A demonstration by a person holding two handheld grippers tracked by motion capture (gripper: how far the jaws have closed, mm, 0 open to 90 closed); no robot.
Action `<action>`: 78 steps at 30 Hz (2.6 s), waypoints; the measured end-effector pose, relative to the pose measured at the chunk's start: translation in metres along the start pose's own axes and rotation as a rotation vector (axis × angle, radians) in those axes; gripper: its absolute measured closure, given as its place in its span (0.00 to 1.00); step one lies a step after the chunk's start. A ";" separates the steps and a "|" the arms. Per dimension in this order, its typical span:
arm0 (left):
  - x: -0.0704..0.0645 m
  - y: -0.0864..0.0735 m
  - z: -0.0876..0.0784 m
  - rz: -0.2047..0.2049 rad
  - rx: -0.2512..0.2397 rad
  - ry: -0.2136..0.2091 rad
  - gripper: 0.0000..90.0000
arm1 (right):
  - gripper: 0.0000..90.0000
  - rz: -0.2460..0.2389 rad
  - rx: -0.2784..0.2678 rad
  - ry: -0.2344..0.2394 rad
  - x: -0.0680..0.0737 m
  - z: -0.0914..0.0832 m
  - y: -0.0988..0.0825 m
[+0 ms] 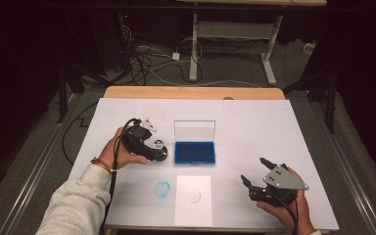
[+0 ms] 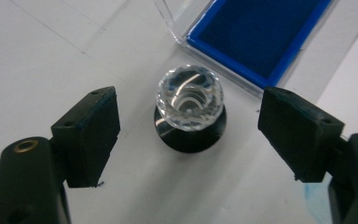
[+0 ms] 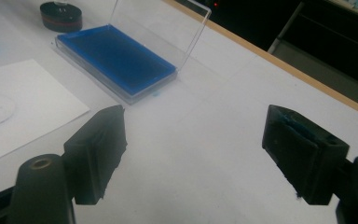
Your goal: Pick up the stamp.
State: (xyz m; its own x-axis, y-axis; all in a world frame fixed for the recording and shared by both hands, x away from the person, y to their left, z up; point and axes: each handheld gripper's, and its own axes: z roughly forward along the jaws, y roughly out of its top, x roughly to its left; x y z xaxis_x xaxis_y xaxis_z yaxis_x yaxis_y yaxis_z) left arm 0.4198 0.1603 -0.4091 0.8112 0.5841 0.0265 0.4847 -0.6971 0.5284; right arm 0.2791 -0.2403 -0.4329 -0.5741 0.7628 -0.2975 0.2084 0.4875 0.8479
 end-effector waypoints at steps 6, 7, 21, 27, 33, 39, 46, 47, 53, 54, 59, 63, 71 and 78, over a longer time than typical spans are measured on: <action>0.009 0.001 0.012 -0.007 0.029 -0.014 0.28 | 0.25 -0.012 0.013 0.009 0.001 0.002 -0.001; 0.009 0.001 0.012 -0.005 0.023 -0.019 0.30 | 0.25 -0.014 0.014 0.010 0.002 0.002 -0.001; 0.003 0.005 0.014 0.050 0.044 0.015 0.49 | 0.26 -0.030 0.039 0.037 0.005 0.006 -0.002; 0.003 0.007 0.015 0.054 0.023 0.024 0.55 | 0.26 -0.041 0.051 0.047 0.007 0.007 -0.003; 0.001 0.007 0.016 0.055 0.013 0.023 0.60 | 0.26 -0.046 0.056 0.053 0.008 0.007 -0.002; -0.001 0.007 0.015 0.064 0.021 0.054 0.61 | 0.26 -0.051 0.051 0.064 0.008 0.007 -0.002; -0.003 0.000 0.002 0.037 -0.046 0.077 0.61 | 0.26 -0.053 0.053 0.065 0.008 0.007 -0.002; -0.003 -0.003 0.000 0.030 -0.066 0.084 0.61 | 0.26 -0.054 0.055 0.066 0.009 0.007 -0.002; -0.005 -0.016 -0.012 0.007 -0.136 0.092 0.61 | 0.26 -0.055 0.058 0.065 0.008 0.008 -0.003; -0.007 -0.019 -0.015 0.007 -0.147 0.094 0.61 | 0.26 -0.053 0.059 0.062 0.008 0.008 -0.003; -0.014 -0.024 -0.019 0.020 -0.171 0.105 0.61 | 0.25 -0.044 0.057 0.057 0.006 0.008 -0.004; -0.022 -0.025 -0.026 0.040 -0.192 0.104 0.61 | 0.25 -0.051 0.062 0.059 0.007 0.010 -0.005; -0.034 -0.026 -0.044 0.064 -0.253 0.089 0.61 | 0.25 -0.053 0.043 0.047 0.006 0.009 -0.006; -0.043 -0.023 -0.052 0.088 -0.306 0.072 0.61 | 0.22 -0.036 0.006 0.047 0.003 0.006 -0.003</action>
State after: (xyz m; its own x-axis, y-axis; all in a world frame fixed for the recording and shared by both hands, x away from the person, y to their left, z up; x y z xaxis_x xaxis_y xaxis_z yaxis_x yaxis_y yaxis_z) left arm 0.3566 0.1730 -0.3778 0.8150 0.5628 0.1378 0.2838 -0.5951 0.7519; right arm 0.2816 -0.2367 -0.4394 -0.6182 0.7236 -0.3069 0.1915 0.5173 0.8341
